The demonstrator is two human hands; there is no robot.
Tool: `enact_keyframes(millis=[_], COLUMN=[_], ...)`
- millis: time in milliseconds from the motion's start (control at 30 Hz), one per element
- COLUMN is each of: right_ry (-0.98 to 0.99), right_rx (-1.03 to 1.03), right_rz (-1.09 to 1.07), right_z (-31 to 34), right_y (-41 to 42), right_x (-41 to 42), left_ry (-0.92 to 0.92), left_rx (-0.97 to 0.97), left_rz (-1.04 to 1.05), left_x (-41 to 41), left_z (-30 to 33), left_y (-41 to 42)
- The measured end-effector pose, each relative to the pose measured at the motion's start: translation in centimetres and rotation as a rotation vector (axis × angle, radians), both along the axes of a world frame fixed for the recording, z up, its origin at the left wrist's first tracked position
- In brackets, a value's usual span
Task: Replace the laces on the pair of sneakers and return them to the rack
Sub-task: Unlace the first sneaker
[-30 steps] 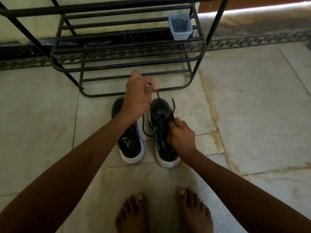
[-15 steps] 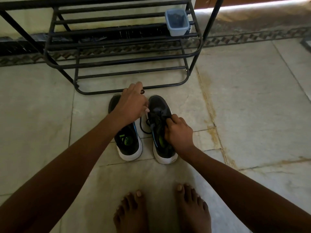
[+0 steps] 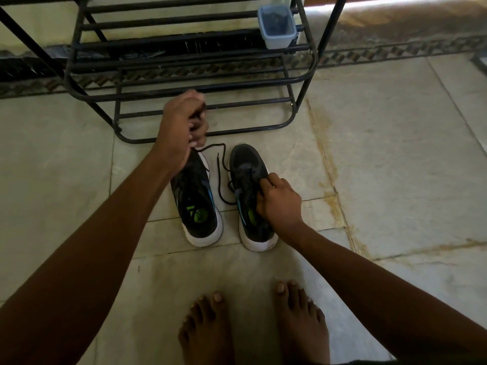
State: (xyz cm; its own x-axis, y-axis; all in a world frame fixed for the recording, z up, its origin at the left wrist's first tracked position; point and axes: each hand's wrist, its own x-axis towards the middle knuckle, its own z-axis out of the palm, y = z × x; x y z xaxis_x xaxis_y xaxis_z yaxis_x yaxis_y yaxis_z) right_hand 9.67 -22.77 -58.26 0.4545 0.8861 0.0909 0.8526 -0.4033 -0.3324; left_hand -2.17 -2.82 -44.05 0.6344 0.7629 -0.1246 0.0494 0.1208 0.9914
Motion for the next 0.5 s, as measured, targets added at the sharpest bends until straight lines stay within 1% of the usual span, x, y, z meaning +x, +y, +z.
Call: enact_keyframes(millis=[33,67,100,133,167,200,233,267,333,400,500], right_ry=[0.021,0.051,0.086,0.135,0.205,0.293,0.371,0.421,0.429,0.406,0.391], right_rx=[0.002,-0.006,-0.023,-0.032,-0.019,0.020,0.068,0.118,0.147,0.074,-0.060], right_rz=[0.011,0.024,0.041,0.062,0.088,0.118,0.146,0.172,0.216,0.279,0.408], right_z=[0.2,0.4,0.8,1.1,1.4,1.8,2.1,2.2,2.2,2.2,2.3], right_y=[0.0,0.1,0.3,0.4,0.5,0.6,0.8,1.2,2.3,3.8,5.5], right_x=[0.2,0.5,1.0,1.6,2.3,2.9,3.5,4.1,5.1,5.9,6.5], left_ry=[0.201,0.430,0.657,0.861,1.011,1.104,1.143,1.144,1.107,1.070,1.082], left_rx=[0.178,0.361,0.501,0.571,0.591,0.597,0.613,0.663,0.790,0.871,0.891], left_rz=[-0.076,-0.201,-0.361,-0.519,-0.635,-0.694,-0.709,-0.712,-0.729,-0.752,-0.790], left_x=[0.0,-0.1,-0.2,-0.4,-0.5,-0.6,-0.6,-0.5,-0.3,0.0,0.3], left_z=[0.1,-0.1,-0.3,-1.0,-1.6,-2.1,-2.8,-3.4,-4.3,-5.1,-5.9], left_y=[0.1,0.1,-0.1,-0.5,-1.0,-1.7,-2.3,-2.9,-3.5,-3.6,-3.2])
